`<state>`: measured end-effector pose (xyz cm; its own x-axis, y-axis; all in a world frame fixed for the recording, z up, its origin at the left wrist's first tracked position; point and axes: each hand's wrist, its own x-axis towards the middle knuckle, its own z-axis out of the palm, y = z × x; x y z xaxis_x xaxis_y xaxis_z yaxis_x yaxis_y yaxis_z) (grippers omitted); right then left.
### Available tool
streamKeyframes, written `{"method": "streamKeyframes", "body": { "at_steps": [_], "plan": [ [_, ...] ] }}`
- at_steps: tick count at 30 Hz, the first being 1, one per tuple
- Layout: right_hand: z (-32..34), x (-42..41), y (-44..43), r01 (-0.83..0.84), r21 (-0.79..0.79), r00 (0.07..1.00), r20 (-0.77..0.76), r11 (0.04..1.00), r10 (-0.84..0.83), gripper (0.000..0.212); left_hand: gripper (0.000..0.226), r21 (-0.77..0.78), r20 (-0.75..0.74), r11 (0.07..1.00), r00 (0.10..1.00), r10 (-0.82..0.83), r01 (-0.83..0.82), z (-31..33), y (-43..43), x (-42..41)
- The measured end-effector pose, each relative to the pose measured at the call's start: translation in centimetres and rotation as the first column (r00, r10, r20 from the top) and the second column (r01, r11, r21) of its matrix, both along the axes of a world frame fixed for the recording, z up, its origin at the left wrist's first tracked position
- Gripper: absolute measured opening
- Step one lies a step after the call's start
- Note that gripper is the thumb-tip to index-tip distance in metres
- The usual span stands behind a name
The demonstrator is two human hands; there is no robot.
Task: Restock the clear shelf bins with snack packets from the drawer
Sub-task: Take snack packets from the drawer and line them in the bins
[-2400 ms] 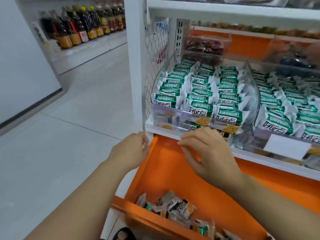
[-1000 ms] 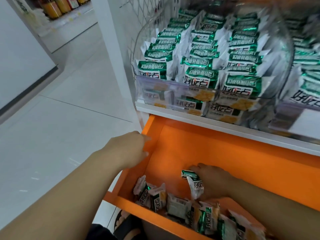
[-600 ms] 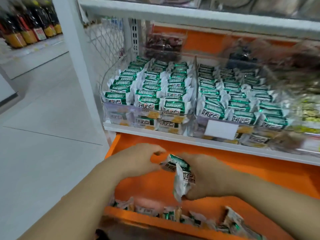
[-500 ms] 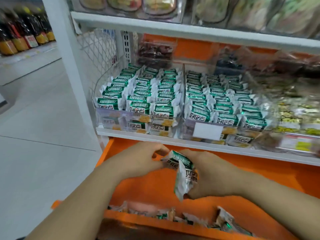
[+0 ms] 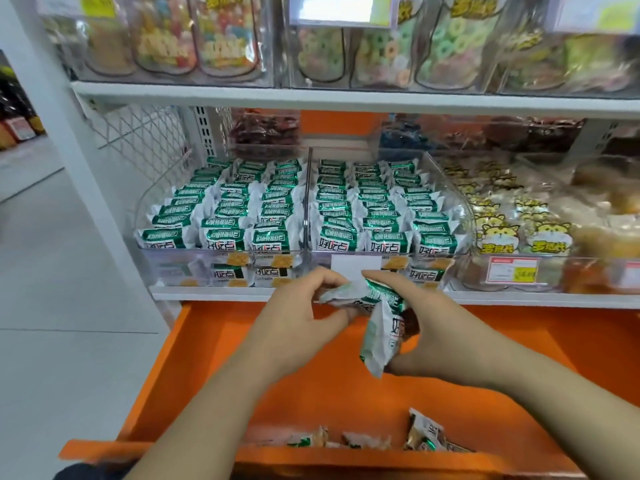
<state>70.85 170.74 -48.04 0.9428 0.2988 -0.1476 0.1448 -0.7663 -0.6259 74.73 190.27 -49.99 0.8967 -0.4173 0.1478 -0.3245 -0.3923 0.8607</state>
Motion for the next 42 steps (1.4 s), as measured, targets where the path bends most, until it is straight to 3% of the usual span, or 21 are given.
{"method": "streamKeyframes", "body": {
  "at_steps": [5, 9, 12, 15, 18, 23, 26, 28, 30, 32, 35, 39, 42],
  "plan": [
    [0.0, 0.2, -1.2, 0.109, 0.096, 0.992, 0.059, 0.989, -0.115, 0.099, 0.016, -0.044, 0.064, 0.998, 0.997, 0.047, -0.044, -0.1, -1.4, 0.1],
    [-0.5, 0.8, -1.7, 0.172, 0.054, 0.954, 0.238, 0.984, -0.18, 0.09, 0.022, -0.068, 0.012, 0.997, 0.999, 0.043, -0.042, -0.2, -2.1, 0.4],
    [-0.5, 1.0, -1.4, 0.139, -0.031, 0.929, 0.351, 0.99, -0.119, 0.074, 0.028, -0.086, -0.052, 0.996, 0.999, -0.005, 0.001, -0.7, -2.2, 0.7],
    [-0.4, 1.0, -0.8, 0.11, -0.215, 0.924, 0.381, 0.97, -0.02, 0.075, 0.025, -0.115, -0.123, 0.993, 0.992, -0.036, 0.022, -0.7, -2.1, 1.1],
    [-0.4, 0.7, -0.1, 0.076, -0.307, 0.93, 0.366, 0.948, 0.044, 0.082, 0.027, -0.19, -0.291, 0.981, 0.952, -0.096, 0.04, -1.1, -1.8, 1.4],
    [-0.9, 0.6, 0.7, 0.056, -0.313, 0.899, 0.428, 0.948, 0.088, 0.083, 0.072, -0.282, -0.441, 0.955, 0.871, -0.216, 0.094, -1.2, -1.3, 1.2],
    [-1.2, 0.8, 1.0, 0.061, -0.295, 0.87, 0.484, 0.953, 0.094, 0.079, 0.042, -0.21, -0.355, 0.959, 0.899, -0.257, 0.191, -0.2, -1.6, 0.5],
    [-1.0, 1.0, 1.1, 0.064, -0.281, 0.868, 0.489, 0.957, 0.086, 0.08, 0.038, -0.171, -0.291, 0.967, 0.928, -0.232, 0.188, -0.1, -1.4, 0.5],
    [-0.2, 1.4, 1.2, 0.068, -0.191, 0.897, 0.442, 0.979, 0.024, 0.09, 0.036, -0.163, -0.264, 0.976, 0.947, -0.182, 0.142, 0.3, -1.2, 0.8],
    [0.6, 1.8, 0.9, 0.084, 0.062, 0.954, 0.282, 0.995, -0.099, 0.097, 0.037, -0.165, -0.252, 0.982, 0.958, -0.137, 0.097, 0.4, -0.7, 1.4],
    [0.8, 2.2, 0.4, 0.122, 0.42, 0.983, 0.074, 0.899, -0.168, 0.097, 0.049, -0.178, -0.223, 0.981, 0.968, -0.117, 0.077, 0.1, -0.3, 2.0],
    [0.3, 2.7, 1.1, 0.075, 0.483, 0.977, 0.139, 0.872, -0.161, 0.092, 0.084, -0.137, -0.194, 0.987, 0.975, -0.112, 0.086, 0.0, -0.3, 2.9],
    [0.9, 3.7, 1.2, 0.054, 0.447, 0.966, 0.202, 0.893, -0.16, 0.078, 0.07, -0.104, -0.131, 0.989, 0.984, -0.123, 0.11, 0.7, -0.3, 3.4]
  ]
}}
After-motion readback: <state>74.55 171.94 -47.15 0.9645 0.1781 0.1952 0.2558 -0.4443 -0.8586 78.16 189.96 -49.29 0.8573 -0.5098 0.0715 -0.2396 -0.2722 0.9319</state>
